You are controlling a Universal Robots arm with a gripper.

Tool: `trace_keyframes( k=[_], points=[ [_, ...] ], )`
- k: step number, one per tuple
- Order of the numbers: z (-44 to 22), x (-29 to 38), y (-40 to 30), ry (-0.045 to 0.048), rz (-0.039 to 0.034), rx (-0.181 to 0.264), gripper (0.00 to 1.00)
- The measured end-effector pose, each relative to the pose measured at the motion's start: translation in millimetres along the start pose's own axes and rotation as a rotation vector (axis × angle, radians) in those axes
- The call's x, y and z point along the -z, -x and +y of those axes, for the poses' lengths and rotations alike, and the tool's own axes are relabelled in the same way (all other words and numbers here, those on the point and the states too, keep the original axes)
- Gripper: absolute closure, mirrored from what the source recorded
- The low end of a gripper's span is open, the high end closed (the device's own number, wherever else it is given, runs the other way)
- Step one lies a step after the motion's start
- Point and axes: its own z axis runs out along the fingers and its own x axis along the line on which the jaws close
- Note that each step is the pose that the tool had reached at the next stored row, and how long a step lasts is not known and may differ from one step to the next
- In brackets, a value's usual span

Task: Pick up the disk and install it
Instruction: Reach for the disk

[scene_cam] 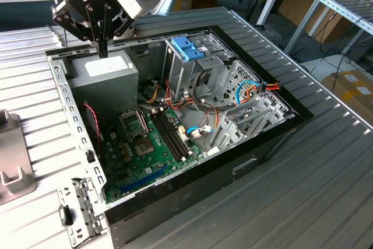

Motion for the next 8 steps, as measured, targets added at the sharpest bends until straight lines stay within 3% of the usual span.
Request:
trace_keyframes(
  k=[8],
  points=[
    [-0.3, 0.1, -3.8, 0.0000, 0.0000, 0.000, 0.90]
  ],
)
